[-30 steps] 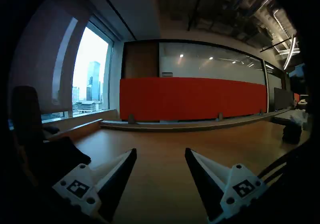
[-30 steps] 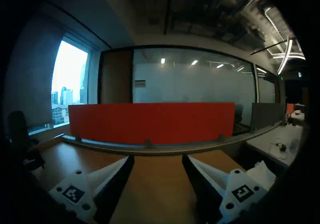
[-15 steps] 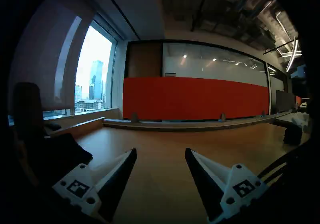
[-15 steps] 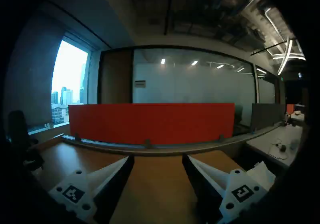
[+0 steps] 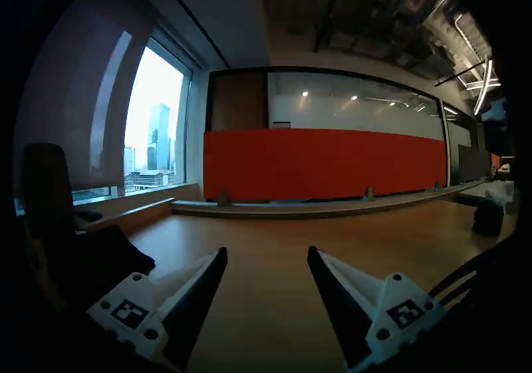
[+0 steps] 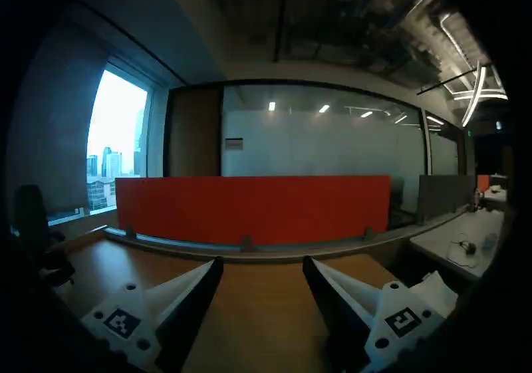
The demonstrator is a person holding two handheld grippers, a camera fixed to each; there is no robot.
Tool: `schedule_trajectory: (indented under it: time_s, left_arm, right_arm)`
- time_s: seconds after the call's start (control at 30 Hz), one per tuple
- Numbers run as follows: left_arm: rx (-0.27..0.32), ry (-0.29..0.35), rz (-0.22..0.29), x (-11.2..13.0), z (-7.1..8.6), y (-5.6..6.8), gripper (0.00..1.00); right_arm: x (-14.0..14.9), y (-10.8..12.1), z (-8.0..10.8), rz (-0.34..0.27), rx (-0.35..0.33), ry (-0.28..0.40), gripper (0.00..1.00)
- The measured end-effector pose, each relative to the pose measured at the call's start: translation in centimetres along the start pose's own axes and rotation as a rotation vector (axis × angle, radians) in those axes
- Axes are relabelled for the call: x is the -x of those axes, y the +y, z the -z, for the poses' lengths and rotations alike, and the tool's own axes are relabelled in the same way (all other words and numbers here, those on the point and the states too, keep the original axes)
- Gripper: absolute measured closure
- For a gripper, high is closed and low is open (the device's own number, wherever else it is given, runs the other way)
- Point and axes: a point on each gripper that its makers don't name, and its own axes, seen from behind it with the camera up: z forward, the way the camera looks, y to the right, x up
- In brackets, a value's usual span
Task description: Fold towel
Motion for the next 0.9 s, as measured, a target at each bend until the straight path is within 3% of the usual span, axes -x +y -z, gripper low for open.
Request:
schedule_trajectory:
  time_s: [0.13,0.57,0.9]
  left_arm:
    - [0.0,0.0,-0.001,0.0,0.0,0.0,0.04]
    - [0.0,0.001,-0.001,0.2,0.0,0.0,0.04]
    - [0.0,0.001,-0.001,0.2,0.0,0.1,0.04]
  right_arm:
    - [-0.3,-0.1,-0.1,0.009,-0.007,0.01,0.08]
    - [-0.2,0.0,-0.3,0.035,-0.013,0.054,0.07]
    - [2.2,0.8,-0.2,-0.012,0.009,0.07,0.08]
